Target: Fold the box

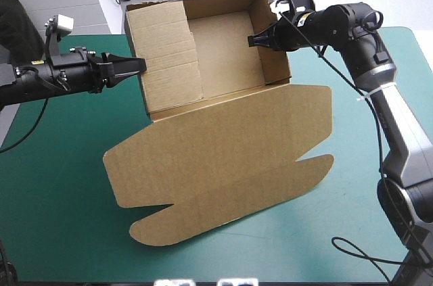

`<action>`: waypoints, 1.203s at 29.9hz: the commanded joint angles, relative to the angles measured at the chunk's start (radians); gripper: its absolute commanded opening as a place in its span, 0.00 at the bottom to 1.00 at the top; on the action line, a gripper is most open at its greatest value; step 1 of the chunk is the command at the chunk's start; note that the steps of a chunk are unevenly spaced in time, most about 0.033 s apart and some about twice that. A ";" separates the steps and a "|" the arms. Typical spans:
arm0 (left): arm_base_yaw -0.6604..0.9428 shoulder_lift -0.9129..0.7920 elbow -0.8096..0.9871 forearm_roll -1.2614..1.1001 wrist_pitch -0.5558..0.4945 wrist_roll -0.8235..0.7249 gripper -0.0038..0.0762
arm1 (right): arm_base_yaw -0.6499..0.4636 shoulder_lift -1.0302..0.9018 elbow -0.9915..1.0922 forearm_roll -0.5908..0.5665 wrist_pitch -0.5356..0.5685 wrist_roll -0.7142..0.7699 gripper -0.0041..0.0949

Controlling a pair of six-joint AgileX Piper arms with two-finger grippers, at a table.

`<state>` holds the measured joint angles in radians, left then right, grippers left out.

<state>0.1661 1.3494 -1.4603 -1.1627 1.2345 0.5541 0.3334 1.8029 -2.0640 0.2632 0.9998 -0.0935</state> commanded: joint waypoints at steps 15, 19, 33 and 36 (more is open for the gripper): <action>-0.007 -0.031 -0.033 0.261 -0.084 -0.156 0.51 | 0.182 -0.050 -0.026 -0.181 -0.150 0.157 0.03; -0.007 -0.031 -0.033 0.314 -0.091 -0.192 0.51 | 0.194 -0.050 -0.026 -0.175 -0.150 0.175 0.03; -0.012 -0.031 -0.033 0.417 -0.172 -0.240 0.36 | 0.194 -0.050 -0.026 -0.147 -0.085 0.144 0.03; -0.049 -0.031 -0.033 0.419 -0.184 -0.240 0.10 | 0.194 -0.050 -0.026 -0.177 -0.062 0.144 0.03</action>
<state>0.1523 1.3466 -1.4622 -0.6824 1.1077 0.3109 0.5251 1.8116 -2.0580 0.0729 0.9725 0.0585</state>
